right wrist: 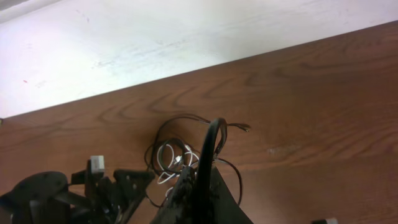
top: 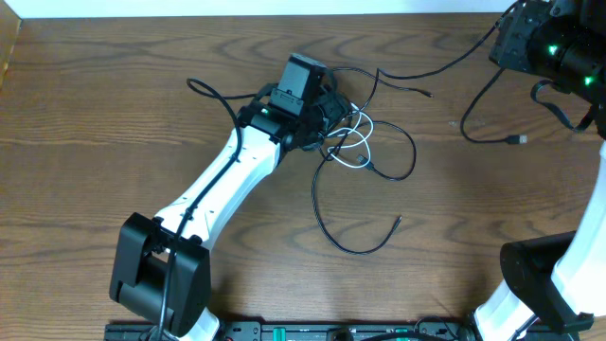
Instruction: Untangle cables
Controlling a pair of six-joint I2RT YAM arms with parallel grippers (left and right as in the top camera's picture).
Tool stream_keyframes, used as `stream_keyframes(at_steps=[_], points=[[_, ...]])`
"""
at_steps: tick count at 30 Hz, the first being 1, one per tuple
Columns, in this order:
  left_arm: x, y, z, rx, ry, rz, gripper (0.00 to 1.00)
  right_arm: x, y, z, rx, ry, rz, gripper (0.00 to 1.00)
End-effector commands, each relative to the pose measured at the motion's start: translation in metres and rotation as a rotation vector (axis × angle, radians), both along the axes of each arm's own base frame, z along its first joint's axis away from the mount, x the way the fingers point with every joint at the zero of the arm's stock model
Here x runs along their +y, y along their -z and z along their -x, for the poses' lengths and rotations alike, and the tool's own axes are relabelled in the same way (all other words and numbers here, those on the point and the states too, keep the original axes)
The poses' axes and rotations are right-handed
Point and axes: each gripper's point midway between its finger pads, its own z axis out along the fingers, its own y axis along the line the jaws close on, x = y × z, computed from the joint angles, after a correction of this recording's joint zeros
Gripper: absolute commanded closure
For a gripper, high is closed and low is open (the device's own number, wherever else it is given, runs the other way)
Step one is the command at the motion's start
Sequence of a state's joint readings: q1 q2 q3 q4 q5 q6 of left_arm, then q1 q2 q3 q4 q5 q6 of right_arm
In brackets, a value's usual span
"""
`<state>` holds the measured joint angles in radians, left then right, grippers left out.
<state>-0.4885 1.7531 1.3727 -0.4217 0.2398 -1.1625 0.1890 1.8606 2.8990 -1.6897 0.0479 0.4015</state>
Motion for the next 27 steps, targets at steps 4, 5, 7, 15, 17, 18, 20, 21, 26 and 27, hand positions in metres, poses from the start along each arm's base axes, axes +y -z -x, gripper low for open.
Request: stream_keyframes(at_steps=[4, 5, 7, 15, 17, 18, 20, 21, 26, 27], points=[[0.017, 0.007, -0.013, 0.000, -0.193, -0.029, 0.06, 0.000, -0.002, 0.004, -0.004, 0.001, -0.007, 0.98], [0.016, 0.010, -0.015, -0.002, -0.193, -0.026, 0.06, 0.000, -0.002, 0.004, -0.004, 0.001, -0.007, 0.98], [0.011, 0.016, -0.020, -0.001, -0.191, -0.016, 0.05, 0.000, -0.002, 0.004, -0.004, 0.004, -0.011, 0.98], [-0.017, 0.043, -0.017, 0.090, -0.128, 0.081, 0.23, 0.000, -0.003, 0.003, -0.005, 0.006, -0.013, 0.98], [-0.016, 0.043, -0.019, 0.081, -0.136, 0.077, 0.23, 0.000, -0.003, 0.003, -0.007, 0.006, -0.013, 0.99], [-0.016, 0.043, -0.020, 0.077, -0.138, 0.075, 0.24, 0.000, -0.003, 0.003, -0.009, 0.006, -0.013, 0.99], [-0.016, 0.043, -0.019, 0.085, -0.145, 0.081, 0.24, 0.000, -0.003, 0.003, -0.009, 0.006, -0.014, 0.98], [-0.018, 0.043, -0.018, 0.088, -0.144, 0.082, 0.23, 0.000, -0.003, 0.003, -0.009, 0.006, -0.014, 0.98], [-0.025, 0.049, -0.014, 0.083, -0.163, 0.056, 0.23, 0.000, -0.003, 0.003, -0.009, 0.005, -0.014, 0.99], [-0.025, 0.051, -0.014, 0.081, -0.167, 0.045, 0.24, 0.000, -0.003, 0.003, -0.009, 0.005, -0.014, 0.98]])
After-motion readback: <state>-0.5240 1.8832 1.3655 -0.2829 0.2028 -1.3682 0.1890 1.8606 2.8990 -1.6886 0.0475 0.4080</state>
